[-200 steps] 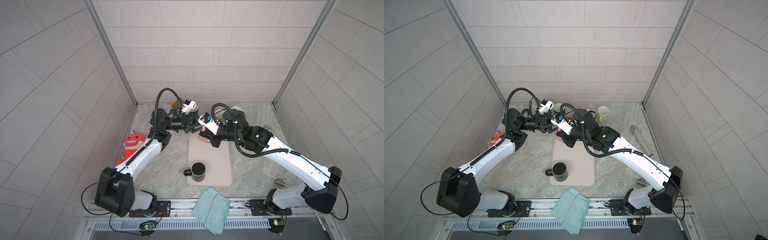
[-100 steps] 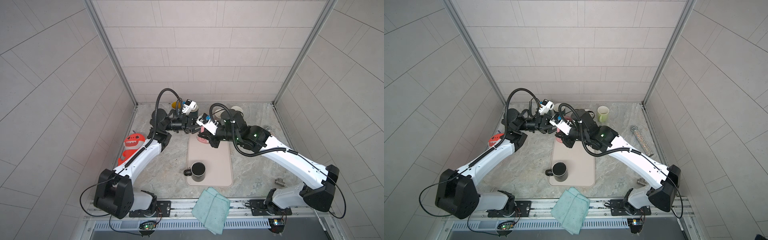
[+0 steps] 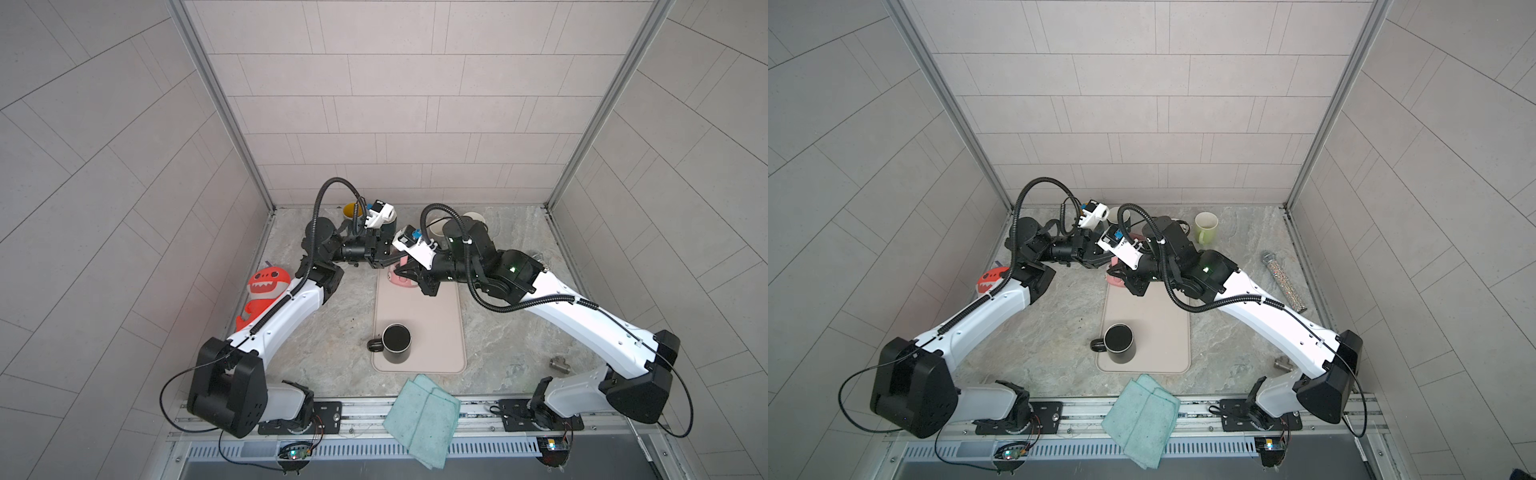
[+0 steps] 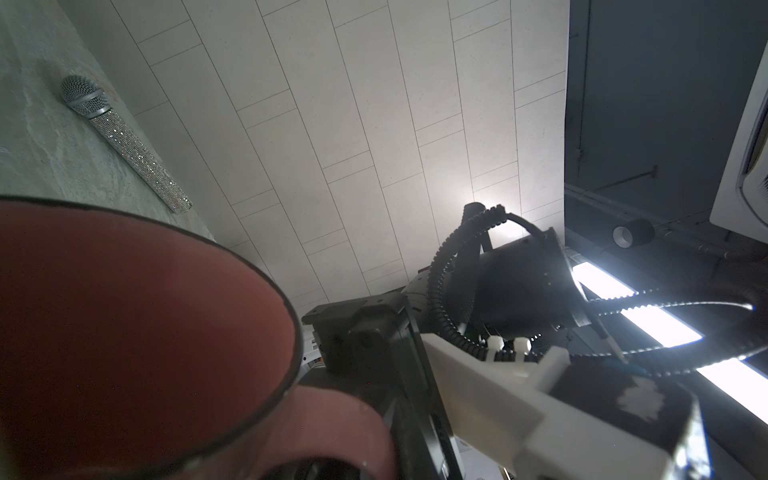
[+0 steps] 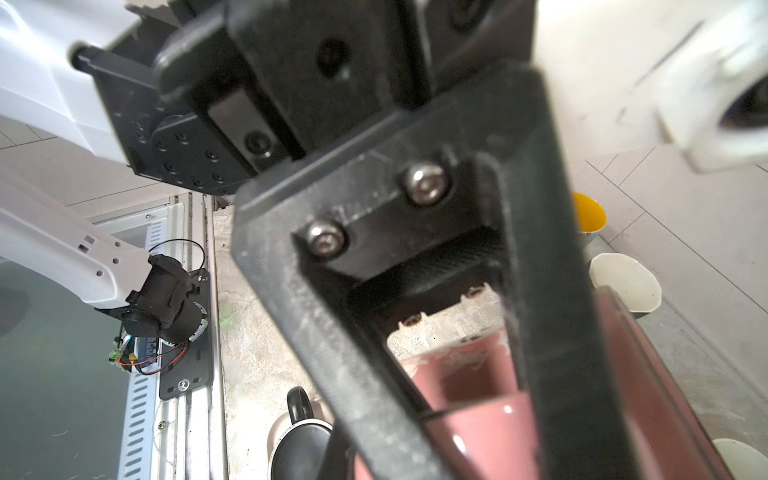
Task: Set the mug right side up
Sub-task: 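Grasp the pink mug's rim with the left gripper beside the right gripper, then open and pull back the right gripper while the left holds the pink mug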
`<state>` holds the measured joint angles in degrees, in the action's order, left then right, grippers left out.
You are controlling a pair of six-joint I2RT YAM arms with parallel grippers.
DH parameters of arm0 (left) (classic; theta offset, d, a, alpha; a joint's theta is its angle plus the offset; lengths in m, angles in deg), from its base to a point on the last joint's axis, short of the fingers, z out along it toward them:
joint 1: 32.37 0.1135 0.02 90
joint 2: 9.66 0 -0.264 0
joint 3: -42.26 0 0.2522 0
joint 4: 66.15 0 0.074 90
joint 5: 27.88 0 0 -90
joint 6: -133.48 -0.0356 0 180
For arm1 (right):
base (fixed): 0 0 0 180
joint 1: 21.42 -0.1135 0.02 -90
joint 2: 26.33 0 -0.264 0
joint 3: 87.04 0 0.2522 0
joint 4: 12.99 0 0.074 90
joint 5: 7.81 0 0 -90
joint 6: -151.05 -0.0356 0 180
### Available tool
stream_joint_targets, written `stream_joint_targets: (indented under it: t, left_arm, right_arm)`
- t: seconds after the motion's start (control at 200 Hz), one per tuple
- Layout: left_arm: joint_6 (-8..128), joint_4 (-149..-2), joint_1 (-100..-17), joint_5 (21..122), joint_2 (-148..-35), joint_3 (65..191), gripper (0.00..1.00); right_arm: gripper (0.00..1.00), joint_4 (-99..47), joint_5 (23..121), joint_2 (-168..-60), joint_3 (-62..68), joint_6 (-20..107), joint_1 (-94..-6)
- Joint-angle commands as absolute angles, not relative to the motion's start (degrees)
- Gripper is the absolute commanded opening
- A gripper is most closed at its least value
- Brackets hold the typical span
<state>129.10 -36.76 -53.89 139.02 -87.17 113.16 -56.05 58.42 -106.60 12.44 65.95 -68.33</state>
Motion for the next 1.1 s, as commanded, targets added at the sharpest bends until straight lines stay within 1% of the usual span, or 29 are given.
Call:
stream_joint_targets:
  t: [0.0, 0.185, 0.255, 0.315, 0.425, 0.47, 0.495, 0.61, 0.746, 0.816, 0.946, 1.096]
  left_arm:
    - [128.8, -34.7, -55.1, 139.5, -86.4, 113.9, 0.0]
    - [125.9, -37.1, -55.1, 136.9, -85.2, 114.6, 0.0]
    - [120.9, -43.8, -55.1, 135.9, -84.0, 115.6, 0.0]
    - [113.9, -52.4, -55.1, 134.7, -83.0, 117.2, 0.0]
    - [100.1, -70.0, -55.1, 132.0, -81.0, 121.1, 0.0]
    - [97.3, -74.1, -55.1, 131.3, -80.5, 122.2, 0.0]
    - [96.9, -75.0, -55.1, 131.2, -80.4, 122.7, 0.0]
    - [98.0, -73.6, -55.1, 130.8, -80.5, 122.7, 0.0]
    - [97.9, -73.4, -54.9, 130.0, -80.3, 122.8, 0.0]
    - [96.5, -75.6, -54.3, 129.2, -80.3, 123.6, 0.0]
    - [88.8, -85.9, -51.9, 126.2, -79.7, 127.2, 0.0]
    - [79.6, -97.7, -48.7, 120.1, -80.0, 131.8, 0.0]
  right_arm:
    - [0.0, -50.7, 60.4, -105.7, 13.9, 67.2, -68.3]
    - [0.0, -49.6, 61.2, -105.0, 12.4, 66.0, -68.3]
    - [0.0, -49.5, 61.7, -104.8, 12.0, 65.7, -68.3]
    - [0.0, -49.3, 61.9, -104.5, 11.5, 65.5, -68.2]
    - [0.14, -48.7, 62.1, -103.9, 10.6, 64.8, -68.1]
    - [0.16, -48.5, 62.0, -103.7, 10.3, 64.6, -67.9]
    - [0.17, -48.3, 62.0, -103.6, 10.1, 64.5, -67.9]
    - [0.32, -47.9, 62.0, -103.3, 9.5, 64.1, -67.5]
    - [0.38, -47.8, 62.5, -102.6, 8.8, 63.7, -67.2]
    - [0.41, -47.8, 63.1, -101.7, 7.9, 63.3, -66.9]
    - [0.42, -47.8, 64.7, -98.6, 5.0, 62.4, -66.3]
    - [0.43, -47.5, 67.1, -94.5, 1.5, 61.6, -65.3]
